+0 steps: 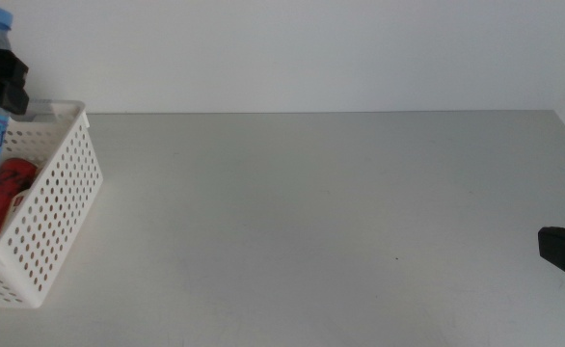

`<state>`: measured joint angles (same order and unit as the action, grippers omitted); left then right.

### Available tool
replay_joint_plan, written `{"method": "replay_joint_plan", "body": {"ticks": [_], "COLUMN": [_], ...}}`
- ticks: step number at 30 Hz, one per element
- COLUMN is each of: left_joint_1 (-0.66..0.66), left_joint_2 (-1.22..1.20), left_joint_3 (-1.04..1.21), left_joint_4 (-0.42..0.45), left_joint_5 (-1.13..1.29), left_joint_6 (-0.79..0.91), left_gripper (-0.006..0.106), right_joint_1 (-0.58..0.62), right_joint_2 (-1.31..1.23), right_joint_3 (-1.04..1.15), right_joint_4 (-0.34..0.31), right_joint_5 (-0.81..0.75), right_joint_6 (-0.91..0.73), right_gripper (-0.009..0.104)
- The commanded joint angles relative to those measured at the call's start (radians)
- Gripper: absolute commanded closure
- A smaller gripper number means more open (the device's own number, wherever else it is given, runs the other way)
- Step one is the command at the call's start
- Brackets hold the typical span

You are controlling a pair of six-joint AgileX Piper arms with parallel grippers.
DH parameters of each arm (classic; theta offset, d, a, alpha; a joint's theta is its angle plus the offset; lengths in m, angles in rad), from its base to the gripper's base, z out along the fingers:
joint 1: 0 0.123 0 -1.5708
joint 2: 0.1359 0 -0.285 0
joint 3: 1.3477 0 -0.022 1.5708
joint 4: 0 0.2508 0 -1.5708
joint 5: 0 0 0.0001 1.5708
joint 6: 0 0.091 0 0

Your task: Use arms to grab the bottles and put them into the dustbin to the left of the table.

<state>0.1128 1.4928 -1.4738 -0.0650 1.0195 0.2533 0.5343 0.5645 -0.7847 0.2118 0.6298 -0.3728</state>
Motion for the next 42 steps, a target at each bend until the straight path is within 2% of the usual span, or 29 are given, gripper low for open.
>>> {"method": "replay_joint_plan", "body": {"ticks": [1, 5, 13, 17, 19, 21, 26, 28, 35, 42], "left_joint_1": [0.045, 0.125, 0.209, 0.216, 0.216, 0.216, 0.216, 0.216, 0.204, 0.111], "left_joint_2": [0.018, 0.102, 0.228, 0.271, 0.29, 0.305, 0.331, 0.336, 0.329, 0.243], "left_joint_3": [-0.082, -0.145, -0.161, -0.161, -0.161, -0.161, -0.16, -0.16, -0.16, -0.16], "left_joint_4": [-0.043, -0.056, -0.087, -0.105, -0.117, -0.124, -0.132, -0.148, -0.173, -0.1], "left_joint_5": [0.029, 0.127, 0.116, 0.105, 0.095, 0.089, 0.075, 0.074, 0.074, 0.085], "left_joint_6": [0.028, 0.073, 0.097, 0.136, 0.165, 0.179, 0.179, 0.179, 0.164, 0.084], "left_gripper": [0.102, 0.102, 0.102, 0.094, 0.084, 0.07, 0.02, 0.007, 0.007, 0.014], "right_joint_1": [-0.005, -0.005, -0.005, -0.005, -0.005, -0.005, -0.005, -0.005, -0.005, -0.005], "right_joint_2": [0.005, 0.005, 0.005, 0.005, 0.005, 0.005, 0.005, 0.005, 0.005, 0.008], "right_joint_3": [-0.024, -0.024, -0.024, -0.024, -0.024, -0.024, -0.024, -0.024, -0.024, -0.024], "right_joint_4": [-0.001, -0.001, -0.001, -0.001, -0.001, -0.001, -0.001, -0.001, -0.001, -0.001], "right_joint_5": [-0.068, -0.069, -0.069, -0.069, -0.069, -0.069, -0.069, -0.069, -0.069, -0.069], "right_joint_6": [-0.013, -0.013, -0.013, -0.013, -0.013, -0.013, -0.013, -0.013, -0.013, -0.013], "right_gripper": [0.028, 0.028, 0.028, 0.028, 0.028, 0.028, 0.028, 0.028, 0.028, 0.028]}}
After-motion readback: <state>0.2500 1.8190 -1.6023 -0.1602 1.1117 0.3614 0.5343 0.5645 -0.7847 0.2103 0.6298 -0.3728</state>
